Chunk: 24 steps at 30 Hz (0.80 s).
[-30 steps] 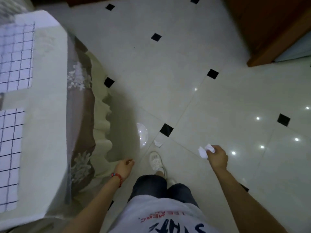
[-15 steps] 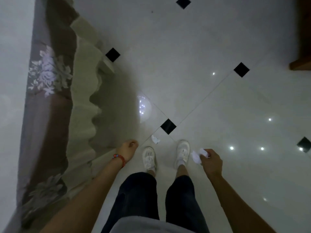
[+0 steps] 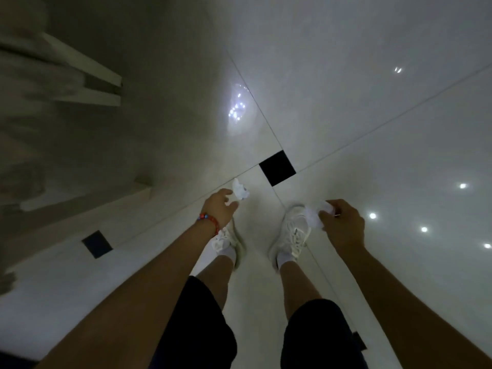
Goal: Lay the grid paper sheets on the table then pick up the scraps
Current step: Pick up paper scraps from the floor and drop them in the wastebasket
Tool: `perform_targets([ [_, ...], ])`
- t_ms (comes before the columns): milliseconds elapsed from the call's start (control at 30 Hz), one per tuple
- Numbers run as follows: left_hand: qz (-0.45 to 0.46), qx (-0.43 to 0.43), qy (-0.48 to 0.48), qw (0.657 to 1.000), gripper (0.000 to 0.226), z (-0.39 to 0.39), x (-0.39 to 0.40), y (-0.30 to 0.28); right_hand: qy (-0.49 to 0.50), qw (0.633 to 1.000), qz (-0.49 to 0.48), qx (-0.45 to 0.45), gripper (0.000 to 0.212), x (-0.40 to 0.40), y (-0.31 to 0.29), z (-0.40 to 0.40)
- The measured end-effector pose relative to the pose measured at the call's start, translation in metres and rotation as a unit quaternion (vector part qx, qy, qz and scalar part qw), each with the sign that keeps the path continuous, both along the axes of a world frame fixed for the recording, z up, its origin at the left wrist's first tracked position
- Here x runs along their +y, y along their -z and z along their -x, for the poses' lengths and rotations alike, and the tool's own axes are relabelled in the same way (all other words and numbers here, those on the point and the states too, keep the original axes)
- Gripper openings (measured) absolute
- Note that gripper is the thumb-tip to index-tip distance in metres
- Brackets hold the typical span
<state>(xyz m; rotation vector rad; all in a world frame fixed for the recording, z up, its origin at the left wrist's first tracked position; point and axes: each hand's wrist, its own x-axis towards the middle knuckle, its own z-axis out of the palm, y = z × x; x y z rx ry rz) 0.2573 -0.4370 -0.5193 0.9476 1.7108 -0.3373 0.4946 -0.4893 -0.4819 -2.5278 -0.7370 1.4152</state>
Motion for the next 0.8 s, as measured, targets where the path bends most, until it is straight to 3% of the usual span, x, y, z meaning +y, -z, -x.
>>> perform_targets([
  [300,-0.044,0.035,0.076,0.995,0.059,0.002,-0.031,0.212,-0.033,0.999,0.013,0.020,0.018,-0.033,0.160,0.016],
  [433,-0.088,0.069,0.075,0.991,0.044,-0.005,-0.045,0.263,-0.059,0.998,0.009,0.000,0.020,-0.040,0.199,0.015],
  [600,-0.108,0.070,0.069,0.989,0.030,-0.002,-0.049,0.279,-0.063,0.998,0.001,-0.009,0.023,-0.029,0.210,0.018],
  [800,-0.150,0.026,-0.016,0.988,0.019,0.001,-0.034,0.215,-0.032,0.999,-0.029,-0.001,0.024,-0.002,0.163,0.025],
])
